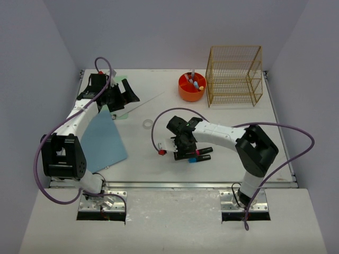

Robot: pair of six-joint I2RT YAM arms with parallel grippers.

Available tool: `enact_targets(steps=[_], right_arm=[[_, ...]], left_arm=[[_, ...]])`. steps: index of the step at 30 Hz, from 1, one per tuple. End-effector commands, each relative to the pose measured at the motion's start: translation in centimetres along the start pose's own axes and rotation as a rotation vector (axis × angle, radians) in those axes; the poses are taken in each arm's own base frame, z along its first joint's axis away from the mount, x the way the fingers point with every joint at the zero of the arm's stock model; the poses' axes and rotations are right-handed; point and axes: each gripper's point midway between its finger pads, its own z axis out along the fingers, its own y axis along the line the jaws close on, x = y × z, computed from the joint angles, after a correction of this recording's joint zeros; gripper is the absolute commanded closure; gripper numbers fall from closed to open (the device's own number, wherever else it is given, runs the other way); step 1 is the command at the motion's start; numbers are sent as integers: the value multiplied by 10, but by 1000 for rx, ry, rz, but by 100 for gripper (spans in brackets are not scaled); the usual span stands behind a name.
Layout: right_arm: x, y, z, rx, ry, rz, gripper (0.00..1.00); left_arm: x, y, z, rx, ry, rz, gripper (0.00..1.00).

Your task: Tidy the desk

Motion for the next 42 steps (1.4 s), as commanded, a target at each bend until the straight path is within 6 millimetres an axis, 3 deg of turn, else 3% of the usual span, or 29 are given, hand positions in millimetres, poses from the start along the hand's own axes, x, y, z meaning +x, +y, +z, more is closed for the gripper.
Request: enact_targets(steps=[1, 11, 21, 24, 28, 30, 34, 36, 38, 41, 42], right_arm=[[-9, 15, -5, -13, -5, -14, 39], [1, 35, 19, -69, 46, -39, 41], [2, 41, 39, -64, 53, -62, 46], [6, 41, 43, -46, 74, -60, 58], [5, 39, 41, -34, 79, -59, 92], [-6, 31, 28, -21, 53, -49, 100], [-53, 0, -17, 47, -127, 39, 100], [-89, -43, -64, 150, -329, 130, 100], [-104, -83, -105, 249, -523, 250, 100], [-105, -144, -168, 436, -764, 405, 100], [-101, -157, -180, 486, -802, 431, 100]], left_arm=[[-10, -11, -8, 33, -47, 25, 0], [-7, -8, -5, 30, -42, 23, 0], [-7, -6, -4, 25, -43, 21, 0], [-7, -6, -5, 22, -43, 22, 0], [-7, -5, -4, 19, -42, 21, 0], [-7, -5, -3, 20, -41, 21, 0], [-9, -7, -5, 24, -47, 28, 0], [-12, -8, -8, 23, -65, 34, 0], [-15, -9, -9, 24, -86, 40, 0], [-18, -9, -12, 23, -111, 48, 0], [-18, -9, -13, 19, -114, 48, 0]])
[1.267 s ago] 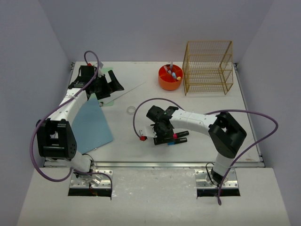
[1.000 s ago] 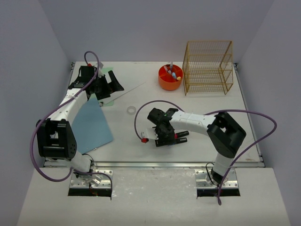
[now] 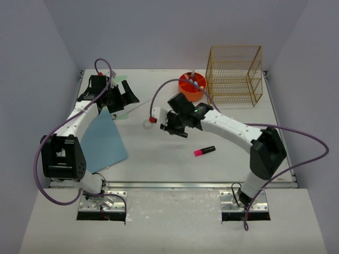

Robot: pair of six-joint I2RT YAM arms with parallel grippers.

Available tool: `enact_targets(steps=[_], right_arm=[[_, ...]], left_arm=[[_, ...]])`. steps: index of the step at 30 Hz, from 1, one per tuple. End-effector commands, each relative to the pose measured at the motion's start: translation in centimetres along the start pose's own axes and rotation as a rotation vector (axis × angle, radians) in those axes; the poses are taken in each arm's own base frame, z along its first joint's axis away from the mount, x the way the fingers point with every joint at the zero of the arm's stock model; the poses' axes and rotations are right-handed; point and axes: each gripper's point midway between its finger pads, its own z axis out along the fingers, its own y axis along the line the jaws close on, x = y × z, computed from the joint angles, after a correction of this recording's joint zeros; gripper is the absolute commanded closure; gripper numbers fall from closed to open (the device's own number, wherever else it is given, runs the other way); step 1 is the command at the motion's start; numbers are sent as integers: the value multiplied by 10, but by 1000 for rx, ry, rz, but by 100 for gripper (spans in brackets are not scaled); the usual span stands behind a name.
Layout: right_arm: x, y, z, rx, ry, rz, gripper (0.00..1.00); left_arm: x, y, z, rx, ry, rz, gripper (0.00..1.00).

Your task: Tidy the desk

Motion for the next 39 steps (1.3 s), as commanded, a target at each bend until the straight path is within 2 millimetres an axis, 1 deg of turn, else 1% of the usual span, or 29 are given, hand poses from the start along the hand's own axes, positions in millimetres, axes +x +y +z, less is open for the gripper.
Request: enact_targets(steps=[1, 3, 6, 8, 9, 10, 12, 14, 17, 20, 35, 39], right_arm=[[-79, -102, -77, 312, -439, 191, 100], [-86, -144, -99, 480, -521, 208, 100], [-90, -189, -115, 612, -577, 243, 100], [-78, -216, -117, 656, -574, 321, 100], [-76, -229, -115, 669, -573, 344, 100], [-72, -239, -112, 682, -573, 359, 100], [-64, -252, -108, 704, -576, 361, 100], [-61, -260, -104, 719, -586, 347, 100], [-50, -269, -90, 730, -565, 343, 100], [-43, -274, -82, 745, -560, 326, 100], [-17, -290, -53, 762, -535, 315, 100], [-13, -293, -47, 758, -532, 305, 100]], left_arm=[[-21, -14, -14, 30, -105, 46, 0], [-21, -12, -13, 27, -104, 46, 0], [-21, -12, -10, 30, -100, 42, 0], [-22, -13, -9, 34, -100, 40, 0], [-22, -13, -9, 35, -100, 39, 0], [-23, -13, -9, 36, -100, 39, 0], [-24, -14, -8, 38, -104, 39, 0], [-24, -14, -7, 39, -105, 38, 0], [-25, -14, -7, 39, -103, 38, 0], [-22, -12, -5, 36, -97, 35, 0], [-22, -8, 5, 32, -79, 25, 0], [-20, -5, 8, 26, -68, 23, 0]])
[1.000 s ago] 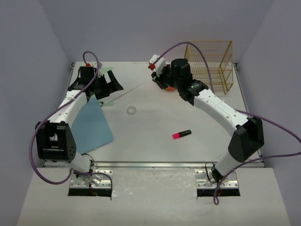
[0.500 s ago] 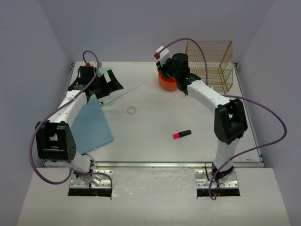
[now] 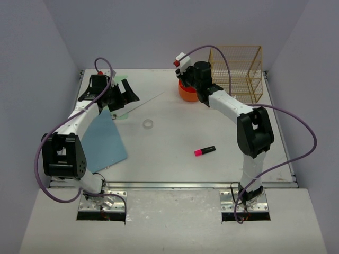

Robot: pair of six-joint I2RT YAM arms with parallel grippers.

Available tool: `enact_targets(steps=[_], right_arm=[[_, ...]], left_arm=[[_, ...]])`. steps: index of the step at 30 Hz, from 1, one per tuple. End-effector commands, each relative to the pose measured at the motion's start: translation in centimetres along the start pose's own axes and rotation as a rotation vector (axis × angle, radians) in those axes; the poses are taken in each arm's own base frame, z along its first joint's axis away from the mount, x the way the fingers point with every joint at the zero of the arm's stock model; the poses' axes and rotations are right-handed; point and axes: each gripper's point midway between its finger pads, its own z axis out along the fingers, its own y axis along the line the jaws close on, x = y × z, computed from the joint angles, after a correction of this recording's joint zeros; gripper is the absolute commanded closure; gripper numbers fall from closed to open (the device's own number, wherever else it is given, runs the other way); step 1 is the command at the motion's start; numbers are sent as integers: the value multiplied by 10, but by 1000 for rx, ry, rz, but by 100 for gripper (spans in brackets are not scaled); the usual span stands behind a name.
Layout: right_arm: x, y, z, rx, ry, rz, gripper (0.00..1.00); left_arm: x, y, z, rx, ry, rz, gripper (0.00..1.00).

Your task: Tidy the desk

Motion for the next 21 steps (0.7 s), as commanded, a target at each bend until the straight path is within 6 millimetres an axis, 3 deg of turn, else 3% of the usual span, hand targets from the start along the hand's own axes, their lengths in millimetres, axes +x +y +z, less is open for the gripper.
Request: enact_targets(steps=[1, 18, 20, 21], right_arm=[[-14, -12, 6, 28, -75, -30, 100], [17, 11, 6, -59, -87, -190, 100], [20, 13, 5, -65, -83, -202, 97], [20, 13, 4, -68, -81, -207, 90]], left_arm=[[-13, -7, 1, 24, -37, 13, 0], [-11, -4, 3, 12, -29, 13, 0], [-11, -4, 3, 11, -28, 14, 0], [-11, -4, 2, 10, -29, 14, 0]])
